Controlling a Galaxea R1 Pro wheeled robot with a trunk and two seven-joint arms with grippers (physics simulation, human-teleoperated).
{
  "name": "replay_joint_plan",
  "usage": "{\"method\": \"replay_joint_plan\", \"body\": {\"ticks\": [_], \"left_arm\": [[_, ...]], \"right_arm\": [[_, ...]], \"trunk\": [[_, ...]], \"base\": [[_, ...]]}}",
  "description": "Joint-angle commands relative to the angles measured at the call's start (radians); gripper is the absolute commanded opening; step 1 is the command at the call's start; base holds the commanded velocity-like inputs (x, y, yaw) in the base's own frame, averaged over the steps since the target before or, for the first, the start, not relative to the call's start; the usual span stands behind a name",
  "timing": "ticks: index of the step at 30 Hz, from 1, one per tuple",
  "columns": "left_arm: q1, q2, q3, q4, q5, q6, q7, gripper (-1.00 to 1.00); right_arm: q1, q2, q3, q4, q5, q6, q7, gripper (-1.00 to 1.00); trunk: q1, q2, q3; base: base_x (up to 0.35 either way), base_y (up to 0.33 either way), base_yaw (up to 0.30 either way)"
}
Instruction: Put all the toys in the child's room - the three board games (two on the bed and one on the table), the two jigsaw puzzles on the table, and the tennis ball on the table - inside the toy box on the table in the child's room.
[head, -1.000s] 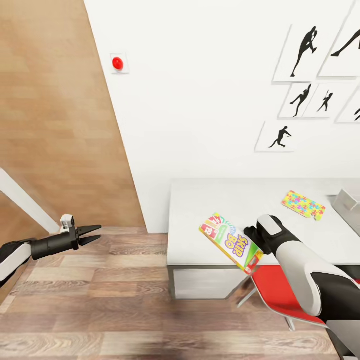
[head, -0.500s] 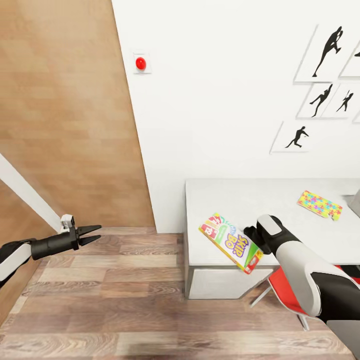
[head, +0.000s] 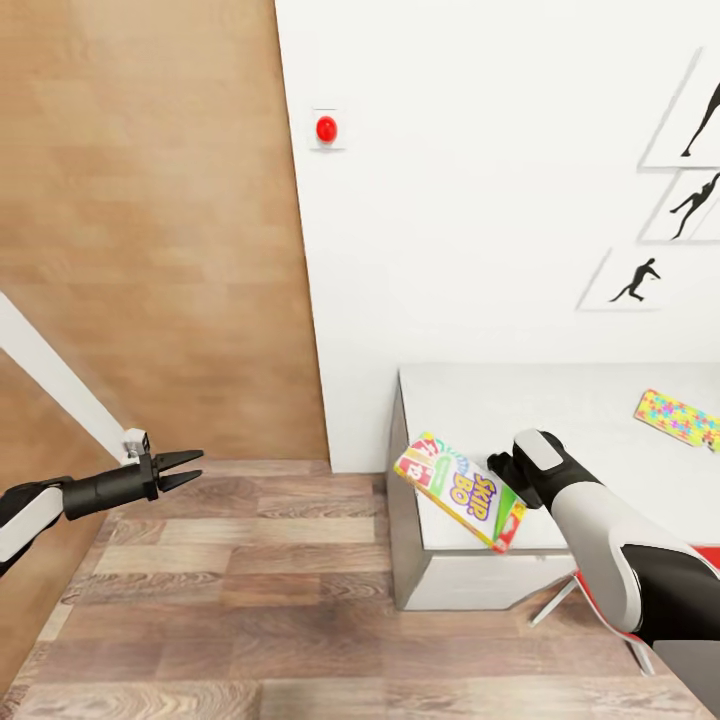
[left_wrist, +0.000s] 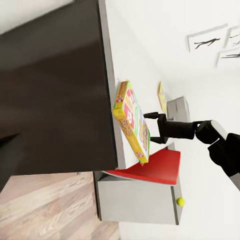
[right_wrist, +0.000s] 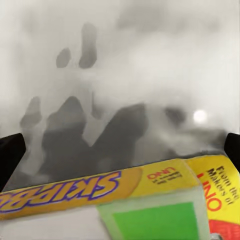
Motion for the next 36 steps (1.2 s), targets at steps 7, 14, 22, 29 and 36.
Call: {"method": "replay_joint_plan", "body": {"ticks": [7,14,22,29,36], "left_arm": [[-0.002,0.001,-0.006,0.001,0.009,0.006,-0.001,1.0],[-0.002,0.001,-0.005,0.001,0.009,0.006,-0.001,1.0],[-0.002,0.001,-0.006,0.001,0.009,0.006,-0.001,1.0],[-0.002,0.001,-0.006,0.001,0.009,0.006,-0.001,1.0],[-0.002,-0.001,-0.007,0.001,0.009,0.006,0.0,1.0]], "right_arm": [[-0.001,0.0,-0.003,-0.002,-0.006,0.004,-0.006,1.0],[-0.001,0.0,-0.003,-0.002,-0.006,0.004,-0.006,1.0],[-0.001,-0.001,-0.003,-0.002,-0.006,0.004,-0.006,1.0],[-0.001,-0.006,-0.004,-0.008,-0.003,0.002,-0.006,1.0],[0.001,-0.015,-0.004,-0.057,0.003,0.0,-0.009,1.0]], "trunk": [[0.001,-0.002,-0.002],[0.001,-0.002,-0.002],[0.001,-0.002,-0.002],[0.001,-0.002,-0.002],[0.001,-0.002,-0.001]], "base": [[0.039,0.058,0.0],[0.003,0.085,0.0],[0.0,0.025,0.0],[0.0,0.02,0.0],[0.0,0.001,0.0]]}}
